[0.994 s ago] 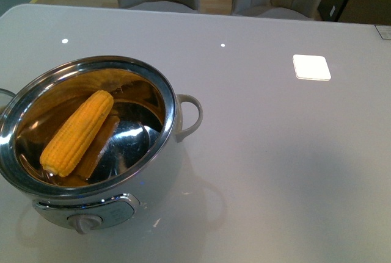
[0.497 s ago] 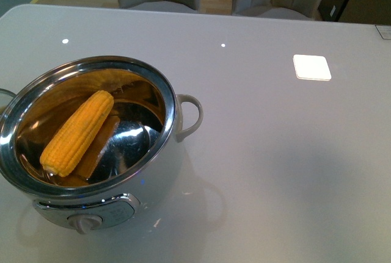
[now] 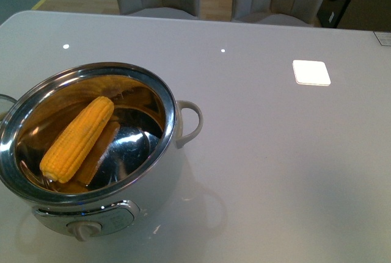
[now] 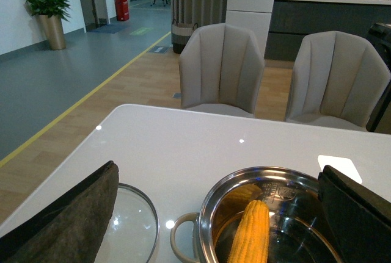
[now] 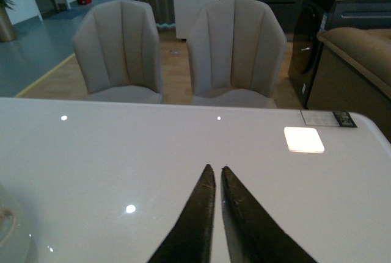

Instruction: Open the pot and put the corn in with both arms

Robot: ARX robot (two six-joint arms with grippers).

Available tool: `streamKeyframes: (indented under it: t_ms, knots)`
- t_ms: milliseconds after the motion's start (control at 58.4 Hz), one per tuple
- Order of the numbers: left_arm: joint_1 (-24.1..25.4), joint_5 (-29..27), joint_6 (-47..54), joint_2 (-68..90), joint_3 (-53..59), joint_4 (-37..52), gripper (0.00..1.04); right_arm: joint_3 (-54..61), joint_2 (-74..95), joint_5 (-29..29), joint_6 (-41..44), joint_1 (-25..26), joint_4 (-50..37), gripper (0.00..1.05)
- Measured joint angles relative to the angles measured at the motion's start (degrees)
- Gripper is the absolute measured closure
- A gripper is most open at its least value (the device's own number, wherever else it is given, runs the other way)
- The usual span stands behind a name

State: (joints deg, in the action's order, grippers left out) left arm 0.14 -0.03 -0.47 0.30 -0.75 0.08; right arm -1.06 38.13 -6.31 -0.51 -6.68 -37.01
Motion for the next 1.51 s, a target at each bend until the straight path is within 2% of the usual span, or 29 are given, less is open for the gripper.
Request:
streamKeyframes:
  t_ms: [51,120,188,720,1079,1165,1508]
  knots:
    - [0.0,0.0,0.0,0.0,0.0,0.0,0.07,0.0,-2.03,0.92,0.04,0.79,1.97,1.03]
    - [0.0,0.02,0.0,0.0,0.0,0.0,0.07,0.02,-5.03,5.46,0.15,4.42,4.72,1.03]
    - [0.0,0.0,0.0,0.0,0.0,0.0,0.07,0.04,-7.76,5.77,0.15,6.14,7.15,1.03]
    - [0.0,0.02,0.0,0.0,0.0,0.0,0.07,0.04,-22.62,6.16,0.15,6.47,21.46,1.03]
    - [0.0,0.0,0.0,0.0,0.0,0.0,0.07,0.04,-28.33,6.16,0.17,6.47,27.19,1.03]
    - [0.0,0.0,0.0,0.0,0.0,0.0,0.07,0.02,-35.12,6.16,0.2,6.49,35.78,1.03]
    - [0.0,0.0,0.0,0.0,0.0,0.0,0.07,0.02,-37.75,6.19,0.17,6.49,36.94,1.03]
